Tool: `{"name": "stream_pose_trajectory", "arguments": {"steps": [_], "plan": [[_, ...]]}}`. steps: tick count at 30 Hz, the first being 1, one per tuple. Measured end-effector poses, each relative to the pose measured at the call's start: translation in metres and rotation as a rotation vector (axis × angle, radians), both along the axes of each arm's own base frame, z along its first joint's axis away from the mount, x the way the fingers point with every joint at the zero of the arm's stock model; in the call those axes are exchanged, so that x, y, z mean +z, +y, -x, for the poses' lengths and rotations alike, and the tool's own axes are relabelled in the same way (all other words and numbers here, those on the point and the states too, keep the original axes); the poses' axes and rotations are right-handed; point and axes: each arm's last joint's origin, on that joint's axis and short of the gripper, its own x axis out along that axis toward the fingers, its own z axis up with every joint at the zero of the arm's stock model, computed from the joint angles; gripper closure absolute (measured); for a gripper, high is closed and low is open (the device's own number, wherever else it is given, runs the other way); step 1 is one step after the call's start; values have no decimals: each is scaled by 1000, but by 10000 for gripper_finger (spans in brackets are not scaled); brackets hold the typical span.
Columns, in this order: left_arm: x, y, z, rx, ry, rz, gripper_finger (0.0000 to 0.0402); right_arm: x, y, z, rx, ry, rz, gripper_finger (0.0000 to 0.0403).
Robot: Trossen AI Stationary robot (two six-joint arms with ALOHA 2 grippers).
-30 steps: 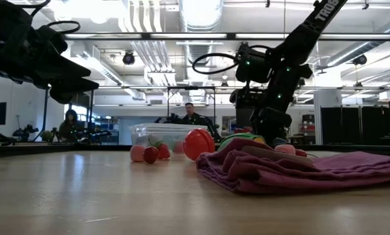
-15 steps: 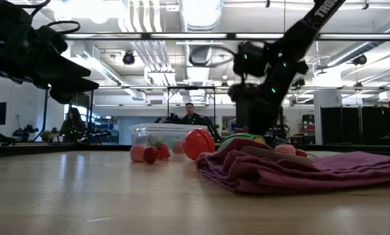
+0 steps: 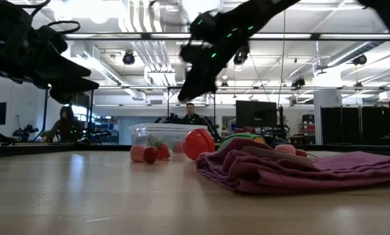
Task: Pick and placing Produce into tupperware
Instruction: Put the top left pink peach into the transparent bin, then put the right red cherry into the transparent bin
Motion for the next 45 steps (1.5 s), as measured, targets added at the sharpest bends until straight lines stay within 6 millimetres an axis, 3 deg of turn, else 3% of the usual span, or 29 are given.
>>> {"name": "stream_pose_trajectory", "arguments": {"steps": [4, 7, 15, 24, 29, 35, 45], "plan": [[0, 0, 0, 0, 1, 0, 178, -27, -9, -26, -4, 147, -52, 287], [0, 0, 0, 0, -1, 0, 178, -32, -12, -37, -22, 187, -70, 286], [0, 0, 0, 0, 0, 0, 178, -17, -23, -50, -99, 178, -14, 249], [0, 0, 0, 0, 0, 0, 178, -14, -24, -50, -182, 174, -50, 174], [0, 0, 0, 0, 0, 0, 178, 14, -10, -53, -138, 103, -14, 164], [0, 0, 0, 0, 0, 0, 178, 35, 4, -45, -60, 113, 32, 170], [0, 0, 0, 0, 0, 0, 178, 49, 25, -4, 49, 331, 22, 179]]}}
